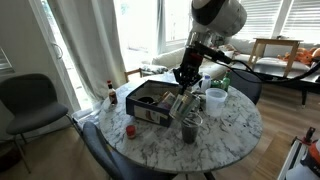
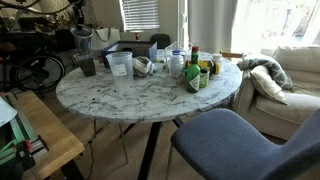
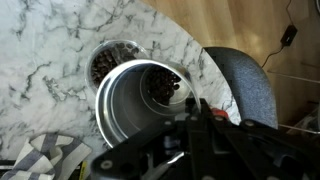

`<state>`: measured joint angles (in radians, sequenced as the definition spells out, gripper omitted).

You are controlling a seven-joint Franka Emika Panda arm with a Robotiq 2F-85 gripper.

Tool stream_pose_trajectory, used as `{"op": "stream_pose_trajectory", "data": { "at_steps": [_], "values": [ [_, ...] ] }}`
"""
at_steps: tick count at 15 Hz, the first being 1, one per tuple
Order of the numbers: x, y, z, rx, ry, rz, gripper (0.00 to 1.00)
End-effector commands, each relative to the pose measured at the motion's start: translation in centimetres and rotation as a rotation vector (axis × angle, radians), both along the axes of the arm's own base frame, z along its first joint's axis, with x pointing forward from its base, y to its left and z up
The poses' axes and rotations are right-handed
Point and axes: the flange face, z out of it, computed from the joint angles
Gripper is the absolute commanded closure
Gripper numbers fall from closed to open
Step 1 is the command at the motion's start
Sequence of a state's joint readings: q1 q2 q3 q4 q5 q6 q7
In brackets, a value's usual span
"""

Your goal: Empty the silver cup into the smaller plastic cup

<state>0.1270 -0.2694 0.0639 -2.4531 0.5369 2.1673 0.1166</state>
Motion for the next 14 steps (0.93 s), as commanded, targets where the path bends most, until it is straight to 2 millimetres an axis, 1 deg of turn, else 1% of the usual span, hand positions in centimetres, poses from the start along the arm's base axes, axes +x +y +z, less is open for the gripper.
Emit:
{"op": "stream_pose_trajectory", "data": {
  "at_steps": [1,2,5,7,9,13,14],
  "values": [
    [0.0,0.0,0.1,0.000,0.000,0.000,0.96],
    [0.0,0.0,0.1,0.001,0.000,-0.001,0.99],
    [-0.7,-0.5,-0.2,0.061,-0.011,-0.040,0.99],
    [-1.4,-0.8,-0.2,0.142,-0.018,-0.082,0.99],
    [-2.1,-1.4,-0.7,0.240,-0.034,-0.151,0.99],
    [-3.6,-3.0,-2.8,0.392,-0.095,-0.282,0.99],
    [-4.0,-3.1,-3.7,0.400,-0.115,-0.302,0.99]
  ]
}}
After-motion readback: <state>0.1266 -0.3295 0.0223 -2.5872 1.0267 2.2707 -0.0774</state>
